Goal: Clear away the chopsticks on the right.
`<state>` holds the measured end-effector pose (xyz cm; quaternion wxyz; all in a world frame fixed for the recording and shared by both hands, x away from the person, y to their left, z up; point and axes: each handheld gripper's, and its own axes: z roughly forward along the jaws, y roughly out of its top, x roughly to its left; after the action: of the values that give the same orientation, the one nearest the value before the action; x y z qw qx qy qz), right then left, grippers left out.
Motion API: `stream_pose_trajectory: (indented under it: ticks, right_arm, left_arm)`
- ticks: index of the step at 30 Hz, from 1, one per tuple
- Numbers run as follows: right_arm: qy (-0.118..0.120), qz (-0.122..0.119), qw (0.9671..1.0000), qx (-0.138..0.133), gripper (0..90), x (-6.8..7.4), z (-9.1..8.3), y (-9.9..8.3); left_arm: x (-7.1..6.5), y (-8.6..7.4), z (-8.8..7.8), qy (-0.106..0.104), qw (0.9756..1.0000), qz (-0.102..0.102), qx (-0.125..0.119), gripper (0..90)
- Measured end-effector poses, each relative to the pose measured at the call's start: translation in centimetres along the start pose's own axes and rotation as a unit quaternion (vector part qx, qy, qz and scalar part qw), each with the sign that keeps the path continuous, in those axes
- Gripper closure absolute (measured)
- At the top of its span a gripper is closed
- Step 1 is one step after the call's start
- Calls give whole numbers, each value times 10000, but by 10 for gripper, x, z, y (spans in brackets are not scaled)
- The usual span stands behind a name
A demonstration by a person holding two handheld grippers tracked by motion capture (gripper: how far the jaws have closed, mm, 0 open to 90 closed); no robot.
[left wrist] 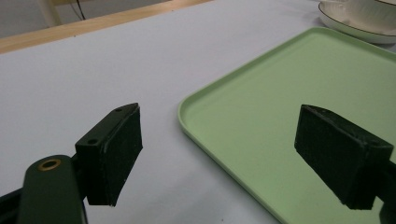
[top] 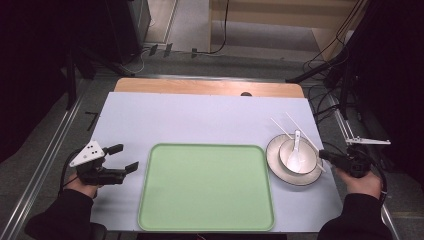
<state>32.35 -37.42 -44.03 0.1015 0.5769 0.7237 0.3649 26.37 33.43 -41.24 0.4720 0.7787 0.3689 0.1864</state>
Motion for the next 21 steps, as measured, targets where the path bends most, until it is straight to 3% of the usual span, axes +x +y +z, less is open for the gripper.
stream_pose_trajectory:
  ticks: [5,21]
  right_arm:
    - [18,131,9999,-87,851,0,-7,2]
    - [53,192,9994,-273,851,10,-32,10]
  left_arm:
    - [0,0,0,-16,10000,0,10,151]
    - [0,0,1,-24,10000,1,46,151]
